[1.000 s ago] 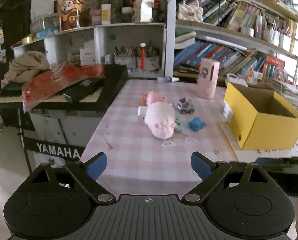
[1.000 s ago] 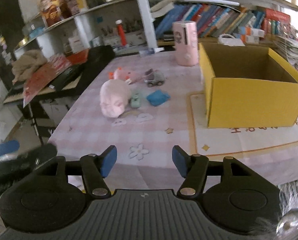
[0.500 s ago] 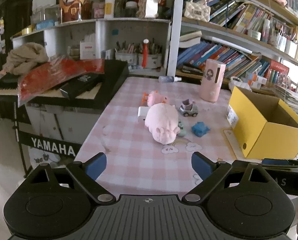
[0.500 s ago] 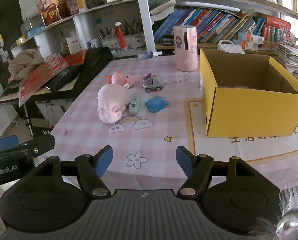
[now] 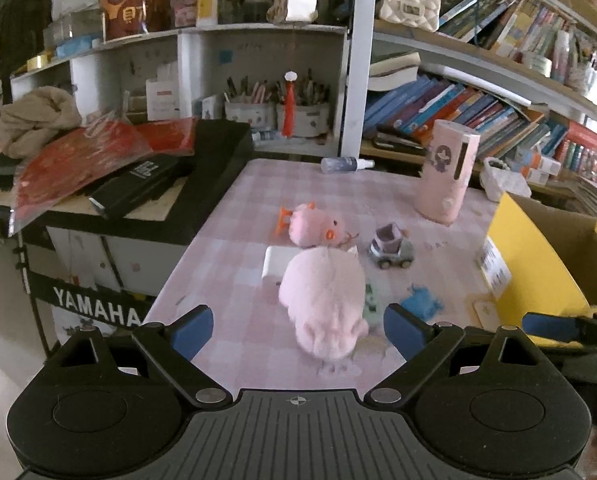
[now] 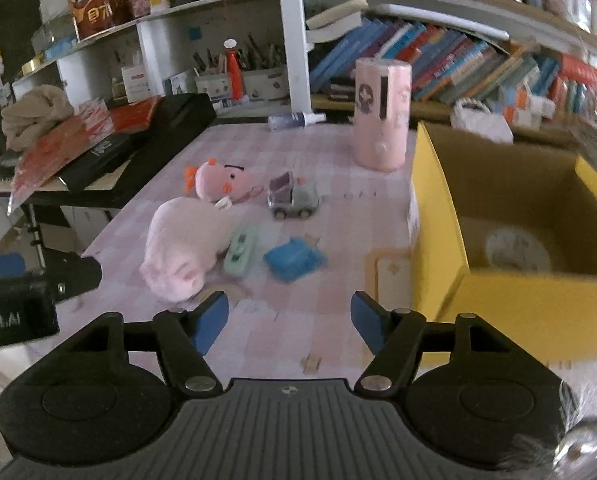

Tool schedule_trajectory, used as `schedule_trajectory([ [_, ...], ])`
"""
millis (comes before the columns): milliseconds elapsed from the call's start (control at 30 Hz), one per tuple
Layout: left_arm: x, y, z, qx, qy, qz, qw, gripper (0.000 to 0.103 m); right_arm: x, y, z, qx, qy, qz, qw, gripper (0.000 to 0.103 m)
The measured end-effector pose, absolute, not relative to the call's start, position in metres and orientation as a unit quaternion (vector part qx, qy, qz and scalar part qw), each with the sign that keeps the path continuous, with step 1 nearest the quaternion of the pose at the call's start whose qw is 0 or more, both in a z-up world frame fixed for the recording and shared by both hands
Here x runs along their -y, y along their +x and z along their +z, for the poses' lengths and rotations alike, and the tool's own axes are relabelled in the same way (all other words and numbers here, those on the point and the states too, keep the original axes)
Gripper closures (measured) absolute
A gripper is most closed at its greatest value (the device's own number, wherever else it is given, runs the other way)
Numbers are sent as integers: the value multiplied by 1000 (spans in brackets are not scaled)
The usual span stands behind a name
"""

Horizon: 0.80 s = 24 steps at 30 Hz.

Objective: Organize objects
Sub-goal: 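Grasp the pink plush pig with the left tool while the right tool grasps the blue block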

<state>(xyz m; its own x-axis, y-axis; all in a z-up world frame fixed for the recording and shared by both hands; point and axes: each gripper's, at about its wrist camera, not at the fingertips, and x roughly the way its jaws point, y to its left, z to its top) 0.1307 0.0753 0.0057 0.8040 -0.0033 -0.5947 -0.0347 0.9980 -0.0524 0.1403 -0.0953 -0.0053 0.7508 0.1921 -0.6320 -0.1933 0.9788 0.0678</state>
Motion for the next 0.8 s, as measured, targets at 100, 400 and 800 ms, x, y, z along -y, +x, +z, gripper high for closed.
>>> schedule_trajectory([
  [100, -69, 150, 7, -309, -23, 5, 951, 9, 96, 159, -10, -333, -13, 112, 936, 38],
  [400, -54, 207, 1, -328, -10, -1, 945, 9, 102, 203, -26, -351, -12, 130, 927, 38],
  [800, -51, 257, -44, -415, -1, 13, 910, 10, 90, 253, -58, -392, -33, 157, 906, 36],
])
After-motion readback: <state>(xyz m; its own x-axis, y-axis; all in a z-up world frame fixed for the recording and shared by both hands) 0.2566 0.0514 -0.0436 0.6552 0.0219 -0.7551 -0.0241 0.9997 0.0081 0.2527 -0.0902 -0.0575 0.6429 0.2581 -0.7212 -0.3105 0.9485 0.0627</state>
